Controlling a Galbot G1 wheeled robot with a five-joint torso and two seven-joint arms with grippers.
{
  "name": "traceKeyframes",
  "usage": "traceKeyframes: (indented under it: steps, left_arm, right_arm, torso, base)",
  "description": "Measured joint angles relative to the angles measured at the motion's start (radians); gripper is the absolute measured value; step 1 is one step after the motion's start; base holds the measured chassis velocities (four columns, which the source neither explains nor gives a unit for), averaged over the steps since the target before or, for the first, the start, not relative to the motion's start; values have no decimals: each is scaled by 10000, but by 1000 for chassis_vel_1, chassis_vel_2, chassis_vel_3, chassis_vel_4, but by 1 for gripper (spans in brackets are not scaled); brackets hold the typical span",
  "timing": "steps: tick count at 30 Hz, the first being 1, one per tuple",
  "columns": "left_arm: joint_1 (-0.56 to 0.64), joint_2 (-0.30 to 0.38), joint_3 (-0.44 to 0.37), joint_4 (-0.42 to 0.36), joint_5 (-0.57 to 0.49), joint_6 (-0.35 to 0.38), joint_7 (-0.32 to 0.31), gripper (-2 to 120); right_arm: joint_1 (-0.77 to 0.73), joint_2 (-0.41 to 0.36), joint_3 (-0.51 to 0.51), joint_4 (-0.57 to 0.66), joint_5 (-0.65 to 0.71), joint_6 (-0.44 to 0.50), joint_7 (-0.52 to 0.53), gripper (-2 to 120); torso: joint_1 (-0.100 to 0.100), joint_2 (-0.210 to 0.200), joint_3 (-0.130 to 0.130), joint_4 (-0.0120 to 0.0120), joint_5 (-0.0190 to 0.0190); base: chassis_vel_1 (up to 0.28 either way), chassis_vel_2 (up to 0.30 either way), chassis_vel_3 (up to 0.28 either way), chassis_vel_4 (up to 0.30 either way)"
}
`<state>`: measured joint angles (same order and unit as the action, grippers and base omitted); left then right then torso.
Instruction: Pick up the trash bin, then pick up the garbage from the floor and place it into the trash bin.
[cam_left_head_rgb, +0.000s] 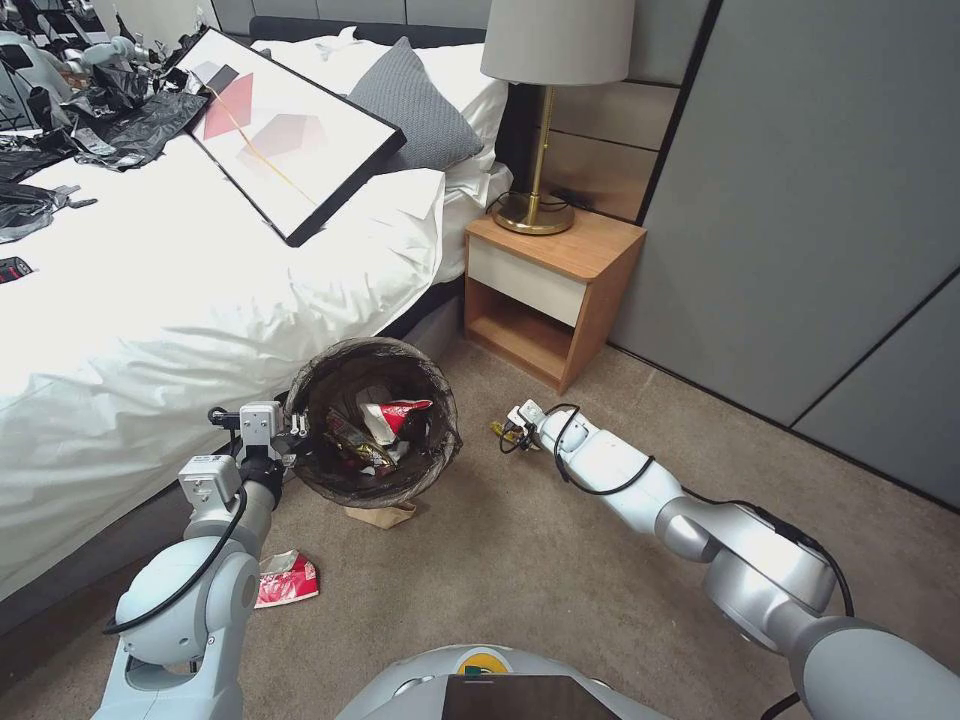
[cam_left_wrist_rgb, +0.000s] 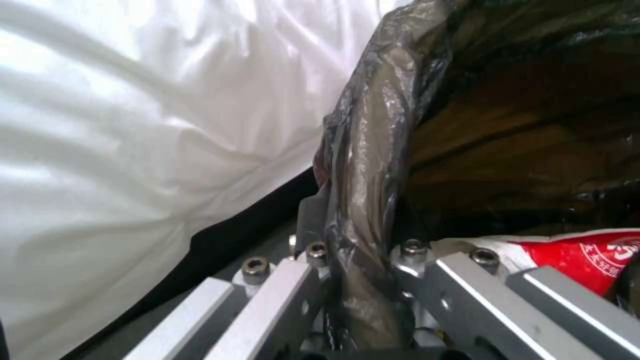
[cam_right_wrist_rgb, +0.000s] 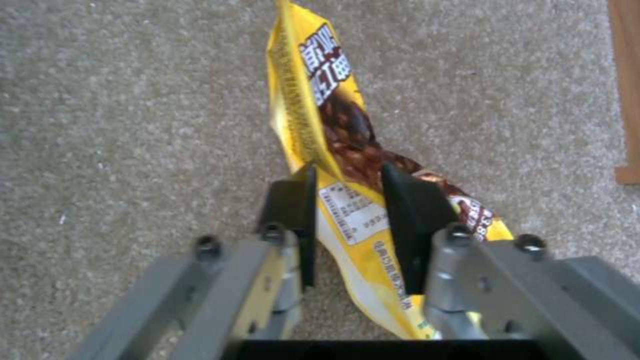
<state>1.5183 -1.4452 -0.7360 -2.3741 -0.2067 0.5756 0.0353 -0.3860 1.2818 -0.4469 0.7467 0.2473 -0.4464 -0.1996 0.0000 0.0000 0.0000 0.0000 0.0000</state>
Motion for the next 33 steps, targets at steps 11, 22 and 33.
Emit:
traceKeyframes:
  steps: [11, 22, 33]
  left_arm:
    - [89, -28, 8, -30, 17, 0, 3, 0]
    - [141, -91, 40, -92, 99, -12, 15, 0]
    - [91, -100, 42, -118, 133, -11, 16, 0]
  right_arm:
    - [-142, -204, 67, 310, 34, -18, 25, 0]
    - [-266, -446, 215, 702, 154, -27, 69, 0]
    - [-738, -1756, 594, 2644, 1309, -415, 367, 0]
  torso:
    - [0, 0, 0, 0, 0]
    - [0, 0, 0, 1, 1]
    - [0, 0, -1, -5, -1]
  base:
    - [0, 0, 0, 0]
    - [0, 0, 0, 0]
    - [0, 0, 0, 0]
